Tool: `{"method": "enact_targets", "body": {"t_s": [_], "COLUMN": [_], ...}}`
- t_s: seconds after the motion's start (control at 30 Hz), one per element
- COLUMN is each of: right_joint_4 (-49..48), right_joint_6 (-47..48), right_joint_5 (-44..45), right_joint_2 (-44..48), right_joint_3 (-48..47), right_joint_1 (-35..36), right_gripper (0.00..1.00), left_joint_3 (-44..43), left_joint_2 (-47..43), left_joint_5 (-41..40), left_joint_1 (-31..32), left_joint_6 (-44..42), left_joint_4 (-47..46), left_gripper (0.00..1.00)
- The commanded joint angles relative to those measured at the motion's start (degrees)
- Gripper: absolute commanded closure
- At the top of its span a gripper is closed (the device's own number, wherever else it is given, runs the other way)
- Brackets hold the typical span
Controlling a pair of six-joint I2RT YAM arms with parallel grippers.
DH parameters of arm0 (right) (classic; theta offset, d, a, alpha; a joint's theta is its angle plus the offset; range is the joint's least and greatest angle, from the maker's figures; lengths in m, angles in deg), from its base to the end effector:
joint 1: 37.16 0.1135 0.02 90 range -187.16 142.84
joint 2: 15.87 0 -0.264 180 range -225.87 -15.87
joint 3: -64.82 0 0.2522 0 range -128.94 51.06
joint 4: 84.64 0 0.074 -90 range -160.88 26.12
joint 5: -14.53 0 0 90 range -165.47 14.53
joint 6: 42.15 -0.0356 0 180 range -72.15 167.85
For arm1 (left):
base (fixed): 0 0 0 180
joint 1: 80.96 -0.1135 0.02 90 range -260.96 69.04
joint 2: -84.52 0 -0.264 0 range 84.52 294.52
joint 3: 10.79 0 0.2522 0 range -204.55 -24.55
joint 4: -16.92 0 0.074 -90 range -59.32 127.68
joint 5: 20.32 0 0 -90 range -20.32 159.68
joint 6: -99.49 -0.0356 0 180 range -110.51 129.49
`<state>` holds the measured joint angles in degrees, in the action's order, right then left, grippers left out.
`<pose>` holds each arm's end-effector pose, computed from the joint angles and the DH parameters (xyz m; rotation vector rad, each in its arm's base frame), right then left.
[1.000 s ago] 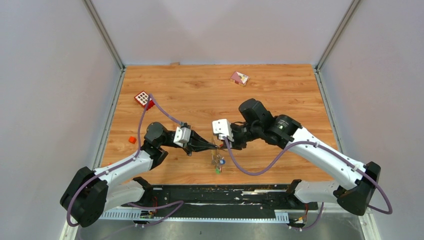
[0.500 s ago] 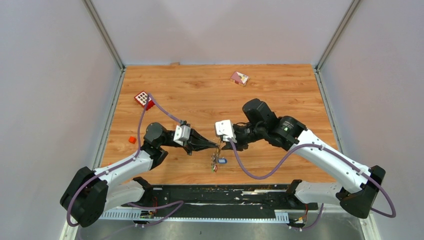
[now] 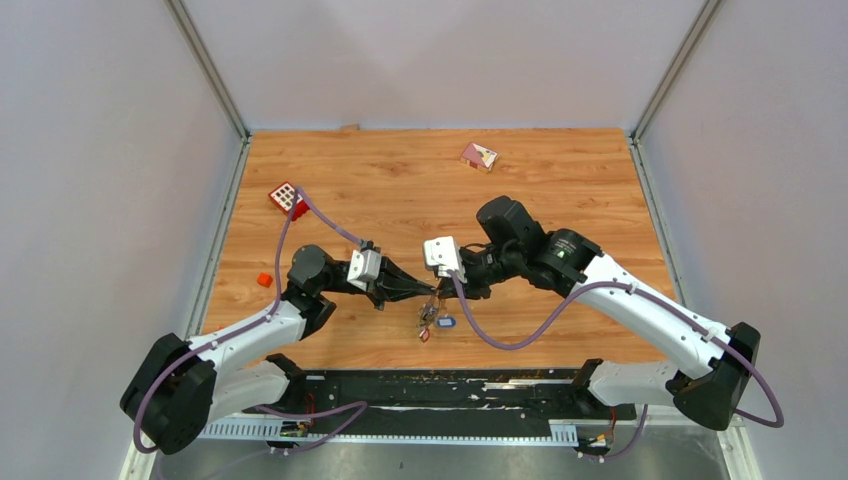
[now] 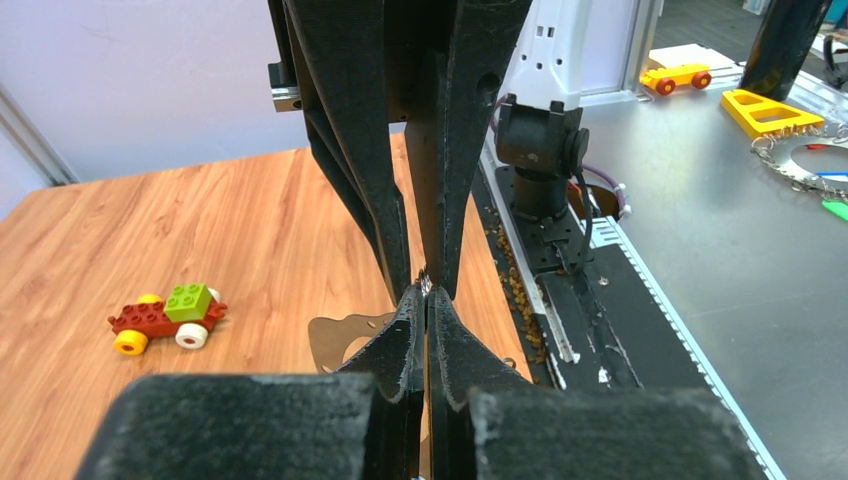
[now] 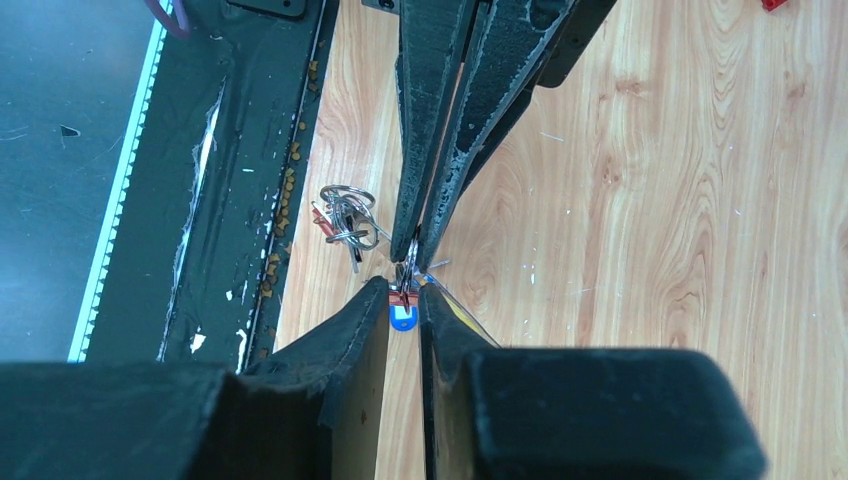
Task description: Put the keys on the keyring
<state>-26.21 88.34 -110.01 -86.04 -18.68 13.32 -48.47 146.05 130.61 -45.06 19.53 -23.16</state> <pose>0.1427 0.2048 0.3468 -1.8454 1.4005 0.7943 0.1539 -0.1498 0.2691 1.2273 0.9931 -1.3191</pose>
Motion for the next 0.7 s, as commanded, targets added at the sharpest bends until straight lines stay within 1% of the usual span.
{"method": "enact_targets", "body": {"t_s": [0.0, 0.2, 0.37, 0.5, 0.67], "right_joint_4": [-2.16, -2.22, -2.55, -2.89, -3.68], "right_joint_6": [-1.02, -1.33, -1.76, -2.38, -3.36], "right_joint_5": [-2.30, -2.14, -2.40, -2.47, -1.32], "right_joint_2": [-0.05, 0.19, -0.02, -0.29, -0.69], "right_joint_3": [-2.47, -2.68, -2.77, -2.61, -2.61], "right_joint_1": [-0.21, -0.25, -0.21, -0.23, -0.21], "right_gripper": [0.82, 0.81, 0.82, 0.85, 0.93], "left_joint_3": [-1.04, -1.13, -1.21, -1.26, -1.31], "left_joint_2": [-0.65, -0.39, -0.36, -0.34, -0.39], "left_joint_5": [-0.95, -0.99, -1.07, -1.14, -1.17], "left_joint_1": [0.05, 0.06, 0.05, 0.09, 0.06], "left_joint_6": [-0.55, -0.99, -1.51, -1.51, -1.36], "left_joint_4": [-2.06, -1.44, -0.74, -0.74, -0.73], "left_gripper": [1.00, 1.00, 1.00, 1.00, 1.00]}}
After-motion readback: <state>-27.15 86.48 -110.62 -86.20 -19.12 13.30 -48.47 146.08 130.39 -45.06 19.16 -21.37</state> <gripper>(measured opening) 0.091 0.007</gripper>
